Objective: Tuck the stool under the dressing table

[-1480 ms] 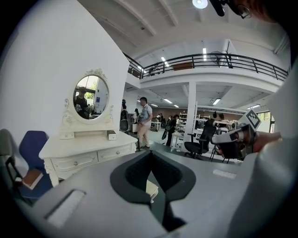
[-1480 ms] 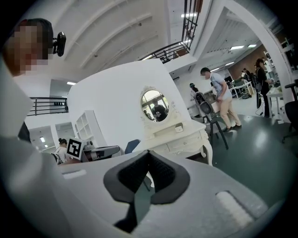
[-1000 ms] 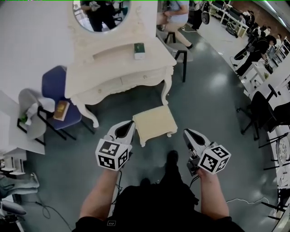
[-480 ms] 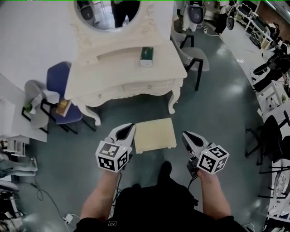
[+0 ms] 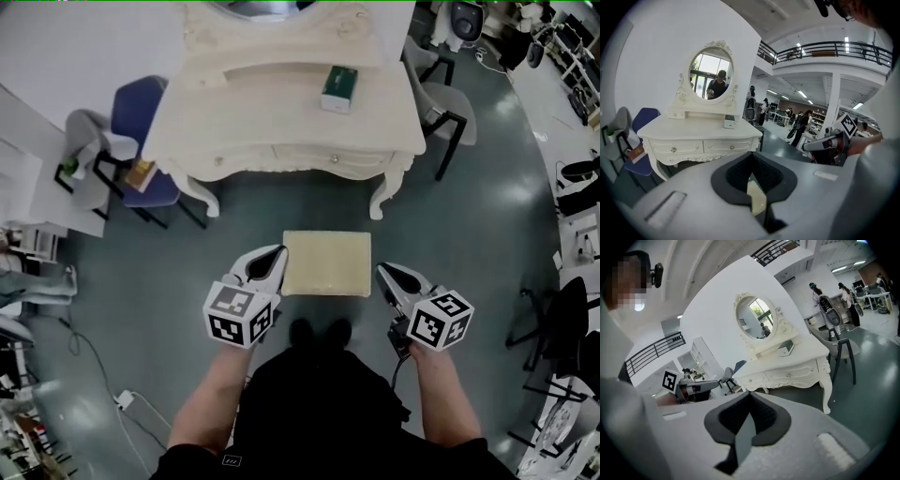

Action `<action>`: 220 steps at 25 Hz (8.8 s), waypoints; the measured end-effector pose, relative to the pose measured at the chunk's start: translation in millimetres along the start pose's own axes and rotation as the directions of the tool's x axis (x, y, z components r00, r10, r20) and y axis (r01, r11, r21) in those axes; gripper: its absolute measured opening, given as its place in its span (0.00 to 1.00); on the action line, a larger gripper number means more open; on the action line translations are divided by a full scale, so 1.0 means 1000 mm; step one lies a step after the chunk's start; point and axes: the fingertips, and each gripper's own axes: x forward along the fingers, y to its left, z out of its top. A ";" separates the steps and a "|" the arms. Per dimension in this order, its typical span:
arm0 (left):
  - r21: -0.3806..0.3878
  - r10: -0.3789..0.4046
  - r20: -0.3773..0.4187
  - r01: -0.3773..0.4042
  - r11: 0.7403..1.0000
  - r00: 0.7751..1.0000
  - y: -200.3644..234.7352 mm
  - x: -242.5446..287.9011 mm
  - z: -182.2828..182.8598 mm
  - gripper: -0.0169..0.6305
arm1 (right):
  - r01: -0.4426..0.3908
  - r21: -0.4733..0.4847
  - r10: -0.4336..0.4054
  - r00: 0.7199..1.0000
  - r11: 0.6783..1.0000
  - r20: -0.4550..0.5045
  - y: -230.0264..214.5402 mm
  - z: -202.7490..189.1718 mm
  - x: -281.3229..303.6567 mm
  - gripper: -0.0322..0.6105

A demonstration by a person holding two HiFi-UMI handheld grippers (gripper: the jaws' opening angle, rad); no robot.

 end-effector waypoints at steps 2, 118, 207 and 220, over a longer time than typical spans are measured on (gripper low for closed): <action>-0.018 0.003 0.001 -0.003 1.000 1.000 0.008 -0.003 -0.010 0.05 | -0.007 -0.012 0.007 1.000 1.000 -0.019 0.007 -0.005 0.012 0.06; -0.165 0.017 -0.479 -0.109 0.980 0.878 0.178 0.273 -0.406 0.09 | 0.439 -0.122 -0.445 0.780 0.890 -0.441 -0.286 -0.336 0.265 0.06; -0.140 0.178 -0.280 -0.224 0.964 0.943 0.292 0.460 -0.286 0.14 | 0.355 -0.175 -0.388 0.894 0.918 -0.223 -0.467 -0.140 0.407 0.07; -0.133 0.247 -0.230 -0.282 0.950 0.941 0.320 0.468 -0.274 0.14 | 0.315 -0.206 -0.354 0.916 0.927 -0.191 -0.460 -0.136 0.426 0.07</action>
